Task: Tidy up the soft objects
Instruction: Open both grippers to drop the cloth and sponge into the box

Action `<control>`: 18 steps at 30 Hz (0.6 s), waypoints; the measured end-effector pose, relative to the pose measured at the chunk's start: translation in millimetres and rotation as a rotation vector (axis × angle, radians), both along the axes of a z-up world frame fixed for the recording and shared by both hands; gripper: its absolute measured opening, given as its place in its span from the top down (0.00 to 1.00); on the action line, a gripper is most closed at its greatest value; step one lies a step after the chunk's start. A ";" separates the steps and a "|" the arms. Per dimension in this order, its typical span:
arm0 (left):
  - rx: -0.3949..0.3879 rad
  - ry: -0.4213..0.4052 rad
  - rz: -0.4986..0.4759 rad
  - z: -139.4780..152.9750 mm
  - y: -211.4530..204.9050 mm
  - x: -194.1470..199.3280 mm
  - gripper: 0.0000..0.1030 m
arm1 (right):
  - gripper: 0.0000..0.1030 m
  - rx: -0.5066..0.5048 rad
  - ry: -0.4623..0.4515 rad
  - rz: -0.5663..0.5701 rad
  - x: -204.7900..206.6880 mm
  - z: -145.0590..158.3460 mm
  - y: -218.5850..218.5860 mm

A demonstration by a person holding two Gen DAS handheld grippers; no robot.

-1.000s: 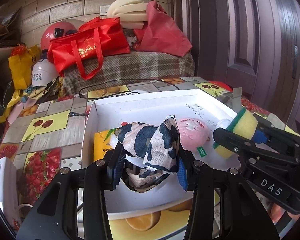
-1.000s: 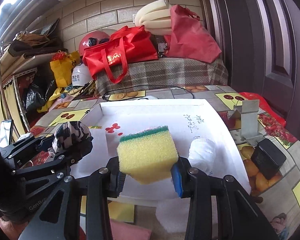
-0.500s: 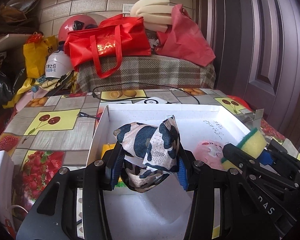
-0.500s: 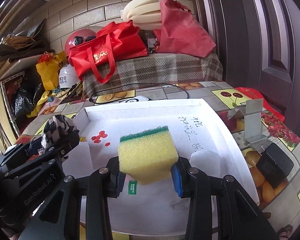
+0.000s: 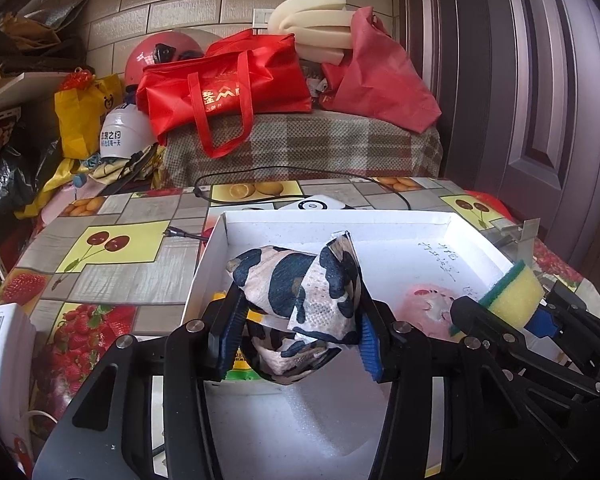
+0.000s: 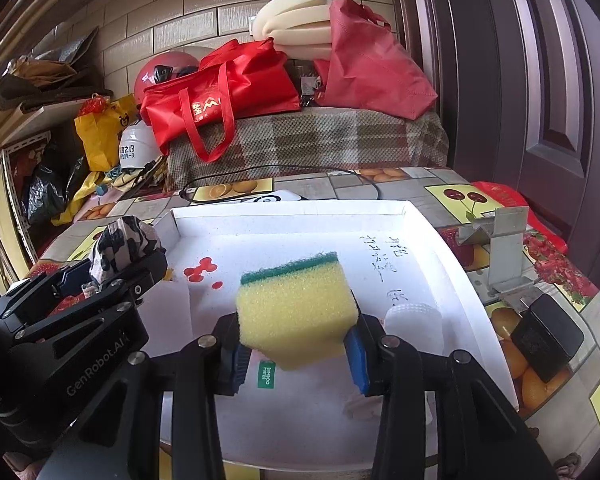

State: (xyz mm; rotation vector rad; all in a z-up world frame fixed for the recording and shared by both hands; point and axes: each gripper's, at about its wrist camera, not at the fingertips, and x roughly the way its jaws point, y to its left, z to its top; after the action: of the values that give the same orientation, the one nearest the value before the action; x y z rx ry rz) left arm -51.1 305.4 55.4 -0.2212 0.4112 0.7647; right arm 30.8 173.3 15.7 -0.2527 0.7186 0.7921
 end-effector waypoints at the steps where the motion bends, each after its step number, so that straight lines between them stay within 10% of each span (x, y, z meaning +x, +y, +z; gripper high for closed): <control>1: 0.003 -0.002 0.005 0.3 -0.3 -0.8 0.43 | 0.58 -0.001 -0.003 -0.003 0.1 0.0 -0.1; 8: -0.032 -0.091 0.111 1.9 11.6 -23.4 0.10 | 0.18 0.023 -0.028 -0.073 3.2 2.6 -9.8; 18: -0.009 -0.144 0.174 3.7 9.4 -37.7 0.00 | 0.16 0.039 -0.113 -0.061 -10.6 9.9 -10.6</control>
State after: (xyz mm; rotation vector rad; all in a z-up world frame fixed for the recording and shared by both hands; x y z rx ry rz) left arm -88.8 314.7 59.1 -0.3218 0.2611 0.9114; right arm 20.2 162.6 25.7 -0.2378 0.6012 0.7274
